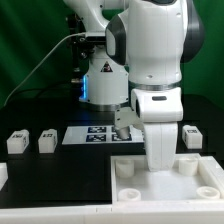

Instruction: Assemble one leg

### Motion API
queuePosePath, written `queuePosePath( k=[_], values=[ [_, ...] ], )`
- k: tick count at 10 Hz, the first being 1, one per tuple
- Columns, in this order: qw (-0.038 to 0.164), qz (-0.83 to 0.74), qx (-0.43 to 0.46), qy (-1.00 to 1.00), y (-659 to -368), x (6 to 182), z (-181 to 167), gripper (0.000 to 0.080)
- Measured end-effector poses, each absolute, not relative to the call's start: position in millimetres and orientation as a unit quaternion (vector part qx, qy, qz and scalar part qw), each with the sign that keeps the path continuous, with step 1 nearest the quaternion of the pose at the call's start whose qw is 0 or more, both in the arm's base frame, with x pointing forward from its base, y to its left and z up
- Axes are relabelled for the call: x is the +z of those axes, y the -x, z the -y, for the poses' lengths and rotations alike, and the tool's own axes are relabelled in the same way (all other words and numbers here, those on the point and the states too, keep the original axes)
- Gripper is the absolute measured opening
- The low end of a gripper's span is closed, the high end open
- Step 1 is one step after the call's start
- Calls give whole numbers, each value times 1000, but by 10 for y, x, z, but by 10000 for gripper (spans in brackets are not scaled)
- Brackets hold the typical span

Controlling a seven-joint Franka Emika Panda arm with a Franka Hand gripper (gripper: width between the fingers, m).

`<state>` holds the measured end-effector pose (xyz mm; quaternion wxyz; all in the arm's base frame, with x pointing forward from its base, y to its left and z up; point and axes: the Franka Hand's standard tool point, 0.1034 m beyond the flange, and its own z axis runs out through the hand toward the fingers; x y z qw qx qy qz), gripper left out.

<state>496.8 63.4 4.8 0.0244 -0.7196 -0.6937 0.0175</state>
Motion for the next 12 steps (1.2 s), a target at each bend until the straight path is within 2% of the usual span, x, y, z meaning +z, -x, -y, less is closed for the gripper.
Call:
queuePosePath(
  k=[1,2,3,4,5,7,12],
  values=[
    [24,694,17,720,-4969,48,-634,264],
    [24,694,17,720,-4974,52,-634,264],
    [24,694,17,720,-4980,56,-634,437],
    [23,693,16,720,-4983,60,-634,437],
    [23,693,16,720,-4986,61,-634,606],
    [23,693,16,720,-4988,62,-634,646],
    [23,693,16,720,-4988,62,-633,649]
  ],
)
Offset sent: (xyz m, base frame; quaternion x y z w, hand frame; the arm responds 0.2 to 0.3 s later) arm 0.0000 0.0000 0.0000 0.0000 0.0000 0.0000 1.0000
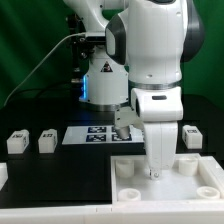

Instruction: Assemble one leg

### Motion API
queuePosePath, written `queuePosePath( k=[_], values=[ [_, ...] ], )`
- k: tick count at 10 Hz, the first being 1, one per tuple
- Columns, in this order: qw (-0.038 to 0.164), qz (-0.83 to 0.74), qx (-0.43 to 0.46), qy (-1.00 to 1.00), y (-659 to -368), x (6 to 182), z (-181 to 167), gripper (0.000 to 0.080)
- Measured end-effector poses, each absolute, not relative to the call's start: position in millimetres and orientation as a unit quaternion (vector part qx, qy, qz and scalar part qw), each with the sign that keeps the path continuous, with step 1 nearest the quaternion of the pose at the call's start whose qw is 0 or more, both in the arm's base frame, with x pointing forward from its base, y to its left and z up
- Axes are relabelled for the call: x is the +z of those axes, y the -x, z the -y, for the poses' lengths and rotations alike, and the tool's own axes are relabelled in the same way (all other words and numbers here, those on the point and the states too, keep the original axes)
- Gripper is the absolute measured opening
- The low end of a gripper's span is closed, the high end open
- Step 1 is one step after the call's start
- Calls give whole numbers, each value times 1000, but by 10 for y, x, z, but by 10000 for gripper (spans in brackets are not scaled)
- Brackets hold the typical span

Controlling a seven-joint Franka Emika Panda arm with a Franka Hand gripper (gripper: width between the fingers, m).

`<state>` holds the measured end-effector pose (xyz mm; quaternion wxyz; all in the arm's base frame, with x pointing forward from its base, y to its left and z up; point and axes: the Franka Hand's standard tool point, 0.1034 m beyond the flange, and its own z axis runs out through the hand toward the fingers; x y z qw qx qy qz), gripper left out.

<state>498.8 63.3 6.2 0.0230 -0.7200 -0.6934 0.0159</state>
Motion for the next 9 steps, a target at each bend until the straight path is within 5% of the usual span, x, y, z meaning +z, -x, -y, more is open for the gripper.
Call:
queuePosePath(
  k=[2,4,7,9],
  values=[
    [23,693,16,721,-4989,65,-633,649],
    [16,630,17,776,-4982,285,-721,649],
    [6,472,10,881,-4910,589,-1206,649],
    [10,341,8,940,-4846,609,-1525,649]
  ],
)
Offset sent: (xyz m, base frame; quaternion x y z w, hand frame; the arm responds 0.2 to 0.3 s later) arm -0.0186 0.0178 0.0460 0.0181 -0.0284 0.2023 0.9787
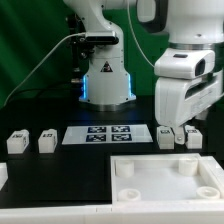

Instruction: Assemble one leg

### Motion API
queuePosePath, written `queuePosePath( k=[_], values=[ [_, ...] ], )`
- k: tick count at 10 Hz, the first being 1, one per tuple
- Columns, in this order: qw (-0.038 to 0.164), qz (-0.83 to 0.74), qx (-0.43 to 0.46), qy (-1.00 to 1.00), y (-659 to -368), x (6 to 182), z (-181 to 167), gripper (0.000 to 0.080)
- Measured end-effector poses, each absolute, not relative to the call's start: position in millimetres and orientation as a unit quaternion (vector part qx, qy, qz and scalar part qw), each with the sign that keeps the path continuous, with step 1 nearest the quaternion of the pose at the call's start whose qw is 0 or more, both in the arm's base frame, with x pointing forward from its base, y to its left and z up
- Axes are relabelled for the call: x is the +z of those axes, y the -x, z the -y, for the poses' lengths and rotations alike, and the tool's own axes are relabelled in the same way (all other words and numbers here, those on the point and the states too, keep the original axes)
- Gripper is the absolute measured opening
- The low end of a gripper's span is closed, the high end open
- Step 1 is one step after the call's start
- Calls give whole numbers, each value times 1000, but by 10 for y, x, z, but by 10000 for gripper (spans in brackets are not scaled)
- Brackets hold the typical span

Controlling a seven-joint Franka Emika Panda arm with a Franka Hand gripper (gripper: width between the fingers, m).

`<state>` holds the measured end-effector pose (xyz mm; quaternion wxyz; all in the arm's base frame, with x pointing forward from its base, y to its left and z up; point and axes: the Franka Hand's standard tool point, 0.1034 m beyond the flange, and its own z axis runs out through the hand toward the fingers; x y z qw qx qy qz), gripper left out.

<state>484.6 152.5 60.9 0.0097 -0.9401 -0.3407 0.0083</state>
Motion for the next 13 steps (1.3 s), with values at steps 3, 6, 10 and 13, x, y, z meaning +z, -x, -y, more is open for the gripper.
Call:
queuePosePath(
  k=[3,6,10,13],
  values=[
    [22,189,16,982,-4773,568,-1679,649],
    [21,179,32,983,-4731,534,-1656,649],
    [8,123,188,975,-4286,334,-1721,649],
    [-8,98,340,935,-4301,447,-1813,649]
  ],
)
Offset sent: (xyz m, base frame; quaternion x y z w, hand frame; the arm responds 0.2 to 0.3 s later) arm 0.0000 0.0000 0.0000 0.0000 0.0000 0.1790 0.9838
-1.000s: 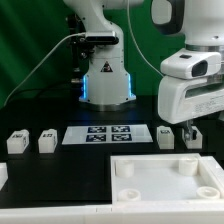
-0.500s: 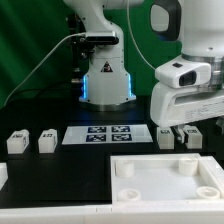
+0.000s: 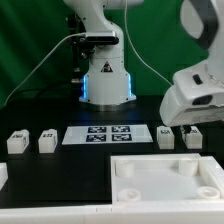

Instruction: Assemble one leg

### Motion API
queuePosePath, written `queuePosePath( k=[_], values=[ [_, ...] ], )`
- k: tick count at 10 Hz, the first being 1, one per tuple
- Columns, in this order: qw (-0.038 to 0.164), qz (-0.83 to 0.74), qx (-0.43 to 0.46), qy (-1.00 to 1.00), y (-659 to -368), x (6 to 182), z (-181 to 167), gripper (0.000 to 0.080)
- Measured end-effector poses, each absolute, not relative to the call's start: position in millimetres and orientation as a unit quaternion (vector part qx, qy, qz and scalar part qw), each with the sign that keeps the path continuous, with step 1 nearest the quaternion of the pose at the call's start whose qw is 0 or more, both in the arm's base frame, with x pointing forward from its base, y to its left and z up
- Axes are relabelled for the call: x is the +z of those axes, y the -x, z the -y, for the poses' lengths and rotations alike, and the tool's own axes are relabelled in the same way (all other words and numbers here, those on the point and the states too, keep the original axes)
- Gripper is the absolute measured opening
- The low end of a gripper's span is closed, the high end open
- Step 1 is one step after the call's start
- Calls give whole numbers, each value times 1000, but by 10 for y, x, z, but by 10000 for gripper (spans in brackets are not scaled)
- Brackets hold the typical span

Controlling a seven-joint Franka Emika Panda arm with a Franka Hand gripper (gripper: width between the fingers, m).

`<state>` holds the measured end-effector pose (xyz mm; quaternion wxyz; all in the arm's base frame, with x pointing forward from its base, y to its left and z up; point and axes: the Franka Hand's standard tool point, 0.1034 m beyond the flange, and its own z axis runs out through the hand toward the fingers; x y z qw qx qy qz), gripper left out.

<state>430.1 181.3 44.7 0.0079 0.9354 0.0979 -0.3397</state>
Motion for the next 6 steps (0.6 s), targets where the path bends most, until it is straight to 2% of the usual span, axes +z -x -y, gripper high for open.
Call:
queuePosePath(
  k=[2,6],
  values=[
    [18,-98,-429,-898,-4226,440,-1780,649],
    [21,-66,-461,-885,-4143,259,-1783,649]
  ],
)
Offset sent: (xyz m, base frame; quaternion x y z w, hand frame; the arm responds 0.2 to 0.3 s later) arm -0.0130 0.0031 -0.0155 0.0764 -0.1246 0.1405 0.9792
